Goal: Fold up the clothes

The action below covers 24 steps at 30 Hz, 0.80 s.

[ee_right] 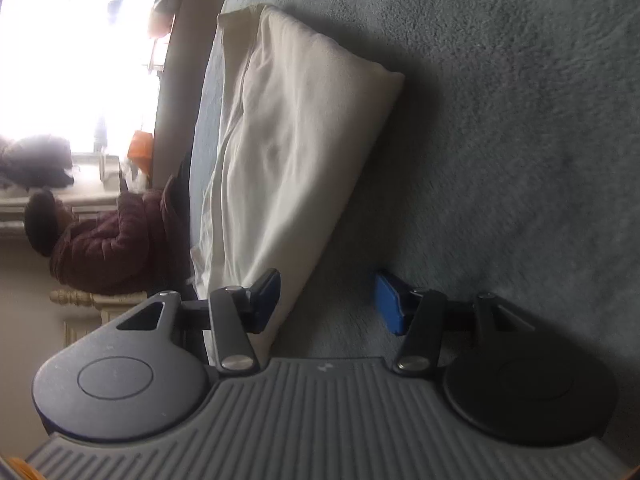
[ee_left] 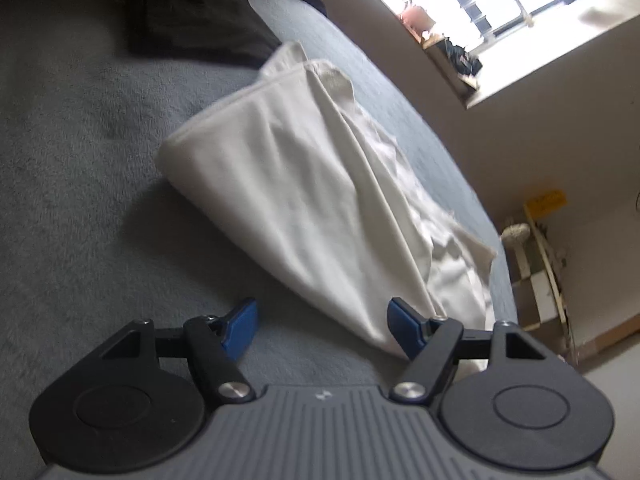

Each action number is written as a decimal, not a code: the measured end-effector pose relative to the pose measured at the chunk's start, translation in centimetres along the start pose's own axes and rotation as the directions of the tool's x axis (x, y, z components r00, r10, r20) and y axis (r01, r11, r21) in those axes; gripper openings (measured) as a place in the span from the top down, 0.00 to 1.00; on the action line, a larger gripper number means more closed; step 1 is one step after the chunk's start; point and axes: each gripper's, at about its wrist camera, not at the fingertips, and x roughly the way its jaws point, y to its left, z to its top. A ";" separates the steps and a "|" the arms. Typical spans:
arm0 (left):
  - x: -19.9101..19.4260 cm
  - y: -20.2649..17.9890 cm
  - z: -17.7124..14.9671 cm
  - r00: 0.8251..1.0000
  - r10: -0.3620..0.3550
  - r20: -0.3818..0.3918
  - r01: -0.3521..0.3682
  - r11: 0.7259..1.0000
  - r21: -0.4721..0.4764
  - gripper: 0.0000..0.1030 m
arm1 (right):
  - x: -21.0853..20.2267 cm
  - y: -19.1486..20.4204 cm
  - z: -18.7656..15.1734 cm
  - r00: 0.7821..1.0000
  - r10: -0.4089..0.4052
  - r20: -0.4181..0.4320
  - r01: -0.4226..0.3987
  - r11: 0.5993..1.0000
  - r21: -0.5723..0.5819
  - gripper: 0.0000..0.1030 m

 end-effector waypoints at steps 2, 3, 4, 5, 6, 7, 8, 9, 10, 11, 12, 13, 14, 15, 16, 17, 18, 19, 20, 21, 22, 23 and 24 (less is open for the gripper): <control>0.4 0.4 0.4 1.000 -0.009 0.026 0.009 1.000 -0.021 0.30 | 0.5 0.2 0.6 0.999 0.013 0.037 -0.014 0.999 0.030 0.50; 0.6 0.6 0.6 0.999 -0.013 0.039 0.014 0.999 -0.032 0.30 | 0.8 0.2 0.8 0.999 0.022 0.049 -0.024 0.999 0.043 0.50; 0.7 0.8 0.8 0.998 -0.017 0.053 0.019 0.999 -0.043 0.30 | 1.1 0.2 1.0 0.998 0.031 0.057 -0.035 0.998 0.056 0.50; 0.9 1.0 1.0 0.998 -0.021 0.066 0.025 0.998 -0.053 0.31 | 1.4 0.1 1.2 0.997 0.041 0.066 -0.045 0.997 0.068 0.50; 1.1 1.2 1.2 0.997 -0.025 0.079 0.030 0.998 -0.064 0.33 | 1.7 0.1 1.4 0.996 0.050 0.075 -0.056 0.995 0.081 0.50; 1.3 1.3 1.5 0.996 -0.024 0.091 0.030 0.997 -0.069 0.35 | 2.0 0.2 1.6 0.995 0.056 0.080 -0.063 0.995 0.082 0.50; 1.7 1.3 1.7 0.995 -0.017 0.100 0.024 0.997 -0.067 0.39 | 2.3 0.3 1.8 0.995 0.061 0.084 -0.068 0.994 0.080 0.50; 2.0 1.2 2.0 0.994 -0.009 0.109 0.017 0.998 -0.066 0.41 | 2.6 0.4 1.9 0.994 0.066 0.087 -0.073 0.994 0.078 0.50; 2.1 1.1 2.2 0.993 -0.004 0.117 0.011 0.998 -0.060 0.45 | 2.9 0.5 2.1 0.993 0.071 0.091 -0.078 0.994 0.075 0.50; 2.0 1.0 2.2 0.993 0.000 0.122 0.006 0.999 -0.049 0.50 | 3.1 0.6 2.3 0.993 0.076 0.094 -0.083 0.994 0.073 0.50; 1.8 0.8 2.3 0.992 0.003 0.128 0.002 0.999 -0.038 0.51 | 3.4 0.8 2.5 0.992 0.081 0.097 -0.088 0.994 0.071 0.51; 1.7 0.6 2.3 0.991 0.006 0.133 -0.003 1.000 -0.027 0.56 | 3.7 0.9 2.6 0.991 0.086 0.101 -0.093 0.993 0.068 0.52; 1.6 0.4 2.3 0.990 0.010 0.139 -0.007 1.000 -0.016 0.64 | 4.0 1.0 2.8 0.990 0.091 0.104 -0.099 0.993 0.066 0.54; 1.4 0.2 2.4 0.989 0.013 0.145 -0.012 1.000 -0.005 0.70 | 4.2 1.1 3.0 0.990 0.096 0.107 -0.104 0.993 0.063 0.55; 1.3 0.0 2.4 0.988 0.016 0.151 -0.017 1.000 0.006 0.82 | 4.3 1.2 3.1 0.990 0.088 0.113 -0.094 0.994 0.053 0.66; 1.1 -0.2 2.5 0.988 0.019 0.156 -0.022 1.000 0.017 0.87 | 4.3 1.1 3.1 0.989 0.080 0.122 -0.085 0.996 0.040 0.80; 1.0 -0.3 2.5 0.987 0.022 0.162 -0.027 0.999 0.028 0.89 | 4.2 1.1 2.9 0.989 0.074 0.132 -0.078 0.997 0.029 0.85; 0.9 -0.5 2.6 0.985 0.025 0.168 -0.032 0.999 0.039 0.92 | 4.1 1.1 2.8 0.988 0.068 0.142 -0.071 0.997 0.017 0.89; 0.7 -0.7 2.6 0.984 0.027 0.174 -0.037 0.998 0.050 0.94 | 4.0 1.1 2.6 0.987 0.062 0.151 -0.063 0.998 0.005 0.91; 0.6 -0.9 2.6 0.983 0.030 0.180 -0.042 0.997 0.061 0.94 | 3.6 1.2 2.5 0.986 0.065 0.154 -0.064 0.998 -0.010 0.92; 0.5 -1.1 2.7 0.982 0.033 0.186 -0.047 0.996 0.072 0.96 | 3.1 1.4 2.3 0.986 0.072 0.153 -0.068 0.997 -0.027 0.94; 0.3 -1.3 2.7 0.981 0.035 0.192 -0.052 0.995 0.083 0.96 | 2.5 1.6 2.1 0.985 0.078 0.153 -0.073 0.996 -0.044 0.95; 0.2 -1.5 2.8 0.980 0.038 0.198 -0.057 0.994 0.094 0.96 | 2.0 1.7 1.9 0.985 0.085 0.152 -0.077 0.995 -0.061 0.95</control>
